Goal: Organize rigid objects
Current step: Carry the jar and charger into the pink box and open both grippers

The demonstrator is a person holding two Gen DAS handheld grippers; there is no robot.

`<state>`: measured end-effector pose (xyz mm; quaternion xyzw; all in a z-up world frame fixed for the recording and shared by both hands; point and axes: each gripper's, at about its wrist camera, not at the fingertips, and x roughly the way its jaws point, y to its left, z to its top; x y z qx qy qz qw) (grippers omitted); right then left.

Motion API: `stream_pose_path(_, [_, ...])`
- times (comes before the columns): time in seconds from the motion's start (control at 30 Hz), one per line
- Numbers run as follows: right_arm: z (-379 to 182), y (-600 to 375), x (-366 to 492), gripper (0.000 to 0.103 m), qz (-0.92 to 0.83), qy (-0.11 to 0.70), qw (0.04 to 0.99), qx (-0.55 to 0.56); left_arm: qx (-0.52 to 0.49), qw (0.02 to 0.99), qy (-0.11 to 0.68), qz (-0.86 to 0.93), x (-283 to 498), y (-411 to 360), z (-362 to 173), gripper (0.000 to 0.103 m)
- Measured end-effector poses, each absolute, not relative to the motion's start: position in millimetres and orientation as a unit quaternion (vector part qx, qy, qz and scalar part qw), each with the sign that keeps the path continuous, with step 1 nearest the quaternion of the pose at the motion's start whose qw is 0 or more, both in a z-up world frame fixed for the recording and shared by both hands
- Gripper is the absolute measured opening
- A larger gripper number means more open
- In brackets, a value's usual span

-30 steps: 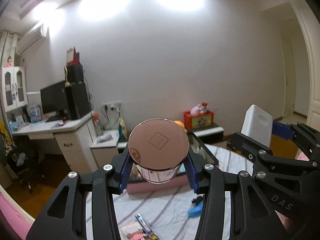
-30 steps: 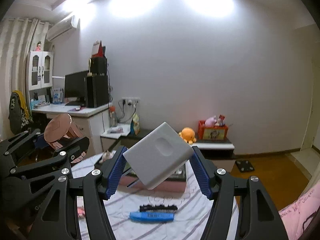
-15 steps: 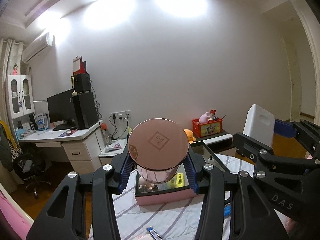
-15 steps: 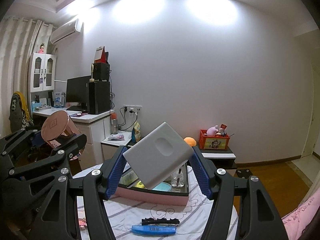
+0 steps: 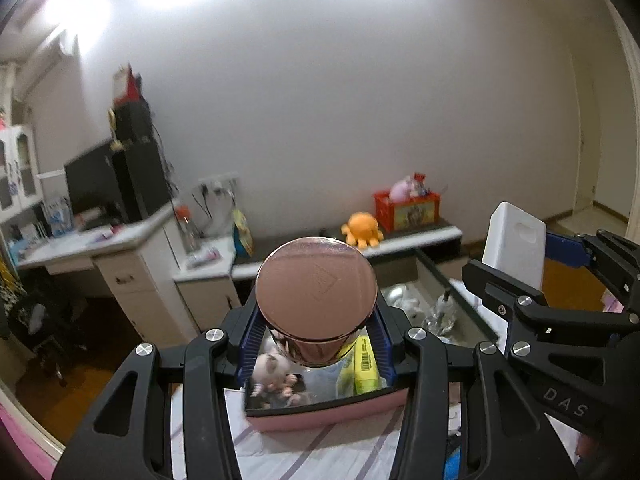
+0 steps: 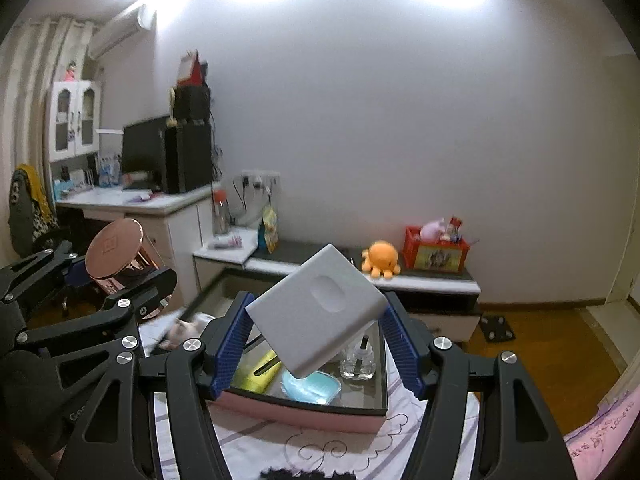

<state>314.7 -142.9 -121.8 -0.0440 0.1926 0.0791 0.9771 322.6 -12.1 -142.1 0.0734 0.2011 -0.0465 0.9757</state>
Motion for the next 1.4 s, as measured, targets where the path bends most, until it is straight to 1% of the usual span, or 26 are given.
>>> stream_pose_path(0.2, [-174,-150,377,0.066,0.073,0.271,0.959,-0.042,0.077,0.955,0.279,-0.059,383,-22,-192,0.047])
stream_pose_path(0.23, [-184,-150,386,0.066,0.074,0.285,0.955,-0.041,0.079,0.957,0.274,-0.053,387,-24,-199,0.049])
stream_pose_path(0.3, [-197,-152,396,0.066,0.077,0.302,0.949,-0.038,0.075,0.956,0.278,-0.057,393,-24,-203,0.047])
stream_pose_path(0.33, [-203,-152,400,0.066,0.078,0.312,0.946,-0.04,0.073,0.957,0.274,-0.053,394,-24,-204,0.048])
stream_pose_path(0.47, [-222,-154,413,0.066,0.083,0.334,0.938,-0.037,0.085,0.955,0.278,-0.057,401,-25,-212,0.049])
stream_pose_path(0.57, [-227,-155,420,0.066,0.086,0.34,0.936,-0.034,0.086,0.956,0.276,-0.051,409,-22,-215,0.052])
stream_pose_path(0.63, [-229,-155,424,0.066,0.088,0.343,0.935,-0.033,0.092,0.958,0.268,-0.044,411,-23,-216,0.053])
stream_pose_path(0.77, [-232,-151,435,0.066,0.091,0.35,0.931,-0.039,0.093,0.955,0.28,-0.04,425,-23,-220,0.053])
stream_pose_path(0.83, [-232,-150,438,0.066,0.094,0.349,0.932,-0.038,0.095,0.958,0.269,-0.031,427,-24,-218,0.054])
stream_pose_path(0.87, [-232,-149,440,0.066,0.099,0.347,0.932,-0.035,0.097,0.96,0.263,-0.027,427,-24,-217,0.056])
stream_pose_path(0.9, [-232,-149,442,0.066,0.101,0.348,0.931,-0.033,0.096,0.96,0.263,-0.027,427,-24,-217,0.061])
stream_pose_path(0.93, [-233,-150,443,0.068,0.104,0.35,0.93,-0.031,0.091,0.961,0.259,-0.025,426,-22,-216,0.073])
stream_pose_path(0.97, [-233,-150,443,0.072,0.107,0.35,0.93,-0.031,0.082,0.964,0.253,-0.021,423,-19,-213,0.086])
stream_pose_path(1.0, [-232,-151,442,0.084,0.104,0.348,0.931,-0.032,0.076,0.966,0.245,-0.02,419,-17,-210,0.089])
stream_pose_path(1.07, [-225,-154,436,0.086,0.096,0.337,0.936,-0.028,0.07,0.97,0.231,-0.018,413,-12,-203,0.098])
stream_pose_path(1.33, [-192,-165,406,0.087,0.091,0.312,0.946,-0.018,0.046,0.975,0.216,-0.015,383,7,-175,0.101])
stream_pose_path(1.4, [-181,-169,391,0.091,0.09,0.298,0.95,-0.012,0.041,0.977,0.21,-0.014,368,10,-167,0.102])
